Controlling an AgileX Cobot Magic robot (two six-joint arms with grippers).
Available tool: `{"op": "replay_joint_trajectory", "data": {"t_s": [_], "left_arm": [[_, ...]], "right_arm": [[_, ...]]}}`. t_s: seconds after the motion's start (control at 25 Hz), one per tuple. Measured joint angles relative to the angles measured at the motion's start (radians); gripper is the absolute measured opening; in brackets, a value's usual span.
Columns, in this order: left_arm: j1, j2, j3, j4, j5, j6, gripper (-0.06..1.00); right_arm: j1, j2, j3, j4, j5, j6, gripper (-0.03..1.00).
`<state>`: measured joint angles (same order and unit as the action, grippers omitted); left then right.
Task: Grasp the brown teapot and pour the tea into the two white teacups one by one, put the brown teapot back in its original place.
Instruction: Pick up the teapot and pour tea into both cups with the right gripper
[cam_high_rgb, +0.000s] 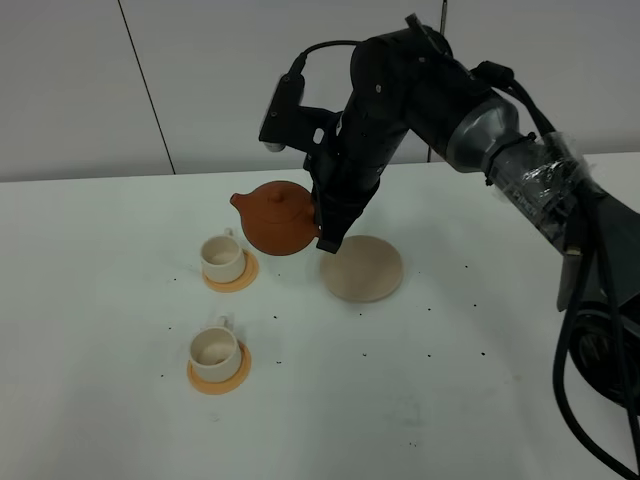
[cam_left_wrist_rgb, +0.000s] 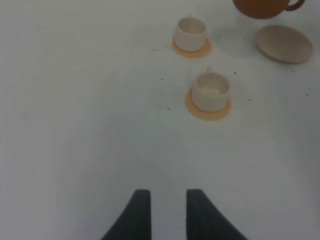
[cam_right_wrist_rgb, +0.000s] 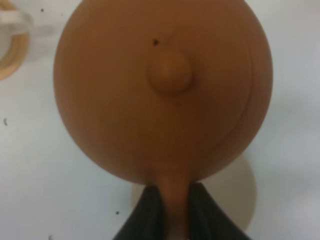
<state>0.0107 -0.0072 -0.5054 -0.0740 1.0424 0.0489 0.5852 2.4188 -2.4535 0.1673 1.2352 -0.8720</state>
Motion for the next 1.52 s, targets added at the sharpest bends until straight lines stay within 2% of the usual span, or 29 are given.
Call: {"op": "replay_joint_trajectory", "data": {"t_s": [0.96,1.52], "left_arm": [[0.000,0.000,0.000,0.000,0.000,0.000,0.24],[0.000,0.000,0.000,0.000,0.000,0.000,0.24]], "right_arm": [[0.000,-0.222,0.359,0.019,-0.002,0.051,0.09],[0.103,-0.223,0.386,-0.028,-0.003,0.048,0.09]]}}
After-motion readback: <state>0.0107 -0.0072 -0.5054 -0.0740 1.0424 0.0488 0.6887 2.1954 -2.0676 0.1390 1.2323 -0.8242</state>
